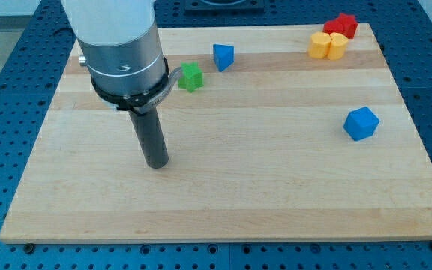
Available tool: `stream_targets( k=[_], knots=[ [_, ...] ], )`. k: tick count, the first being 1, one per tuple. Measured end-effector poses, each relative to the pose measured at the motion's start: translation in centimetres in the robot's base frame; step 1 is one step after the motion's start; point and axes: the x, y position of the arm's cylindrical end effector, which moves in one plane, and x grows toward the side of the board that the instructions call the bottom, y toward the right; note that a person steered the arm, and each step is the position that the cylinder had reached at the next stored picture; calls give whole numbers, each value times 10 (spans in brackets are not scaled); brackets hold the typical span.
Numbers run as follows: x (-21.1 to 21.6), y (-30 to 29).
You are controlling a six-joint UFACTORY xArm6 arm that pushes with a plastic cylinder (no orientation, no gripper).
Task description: Point your arm to green circle
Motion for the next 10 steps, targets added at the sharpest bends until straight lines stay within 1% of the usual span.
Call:
stream_targets(
  k=[2, 3, 5, 8, 10],
  knots=[
    [0, -5],
    [0, -21],
    [-25, -57],
    [-27, -68],
    [-53, -100]
  ],
)
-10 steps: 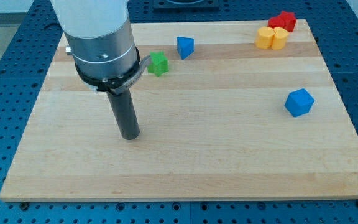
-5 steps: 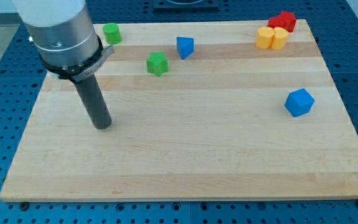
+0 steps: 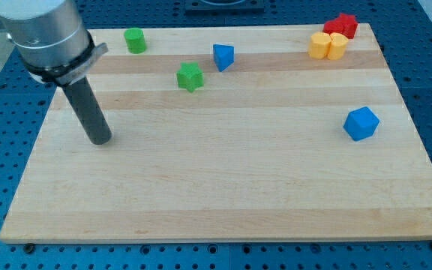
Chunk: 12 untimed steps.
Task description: Point your arm to green circle
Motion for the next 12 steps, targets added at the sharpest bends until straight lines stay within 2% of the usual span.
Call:
stream_targets(
  k=[2, 6, 8, 12],
  knots=[
    [-28, -12],
    [-53, -13],
    [-97, -13],
    [-115, 8]
  ],
)
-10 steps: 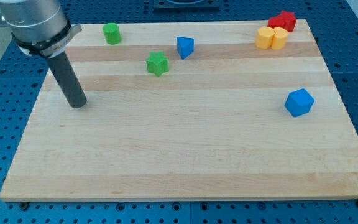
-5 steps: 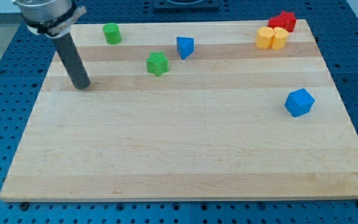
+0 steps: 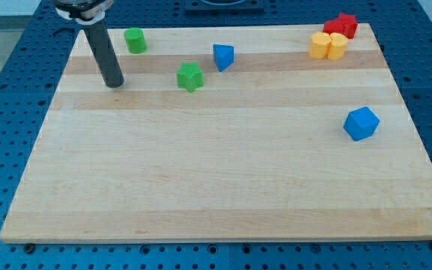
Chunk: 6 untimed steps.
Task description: Point your arm to green circle
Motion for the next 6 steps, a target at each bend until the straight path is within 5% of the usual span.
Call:
stream_targets(
  k=[6],
  knots=[
    [-22, 40]
  ],
)
